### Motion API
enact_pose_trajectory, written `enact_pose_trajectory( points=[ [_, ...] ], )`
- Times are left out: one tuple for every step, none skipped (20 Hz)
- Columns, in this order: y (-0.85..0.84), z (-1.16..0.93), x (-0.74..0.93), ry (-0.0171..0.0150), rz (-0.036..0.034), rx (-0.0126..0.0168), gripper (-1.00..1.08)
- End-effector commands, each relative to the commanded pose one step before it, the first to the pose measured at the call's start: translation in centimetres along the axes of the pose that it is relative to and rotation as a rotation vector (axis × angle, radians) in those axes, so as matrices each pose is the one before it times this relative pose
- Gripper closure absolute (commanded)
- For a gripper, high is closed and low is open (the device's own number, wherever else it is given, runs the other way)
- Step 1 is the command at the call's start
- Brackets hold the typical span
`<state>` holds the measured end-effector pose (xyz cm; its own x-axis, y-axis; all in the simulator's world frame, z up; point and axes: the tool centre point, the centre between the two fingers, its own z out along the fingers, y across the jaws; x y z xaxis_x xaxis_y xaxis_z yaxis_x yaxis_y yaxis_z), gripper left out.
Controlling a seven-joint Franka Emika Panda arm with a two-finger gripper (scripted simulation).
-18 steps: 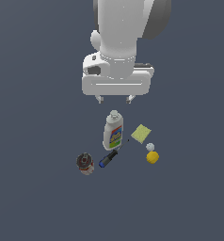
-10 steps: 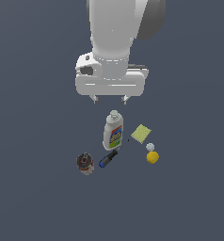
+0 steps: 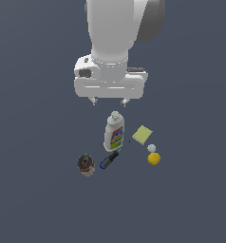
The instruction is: Pick up a designated object from a clutter of objects.
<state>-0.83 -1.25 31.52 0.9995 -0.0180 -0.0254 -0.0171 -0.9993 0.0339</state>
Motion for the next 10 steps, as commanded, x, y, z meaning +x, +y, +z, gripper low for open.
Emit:
enact_pose_trajectory(
  points=[
    [-0.523,0.535,0.462,0.00026,-0.00008,-0.00166,-0.92],
    [-0.285,0.294,0.266,0.00045,-0.00006,-0.00052,-0.92],
    [-0.337,0.330,0.293,0.00067,-0.00021,-0.00068,-0.92],
    [-0.377,0.375,0.322,0.00070,-0.00024,-0.00064,-0.92],
    [-0.423,0.410,0.342,0.00089,-0.00020,-0.00078,-0.92],
    [-0.463,0.455,0.366,0.00093,-0.00014,-0.00074,-0.92],
    [-0.510,0.504,0.388,0.00099,-0.00019,-0.00065,-0.92],
    [-0.563,0.545,0.402,0.00120,-0.00027,-0.00063,-0.92],
    [-0.607,0.605,0.423,0.00109,-0.00025,-0.00042,-0.92],
    [-0.658,0.658,0.435,0.00113,-0.00026,-0.00028,-0.92]
  ],
)
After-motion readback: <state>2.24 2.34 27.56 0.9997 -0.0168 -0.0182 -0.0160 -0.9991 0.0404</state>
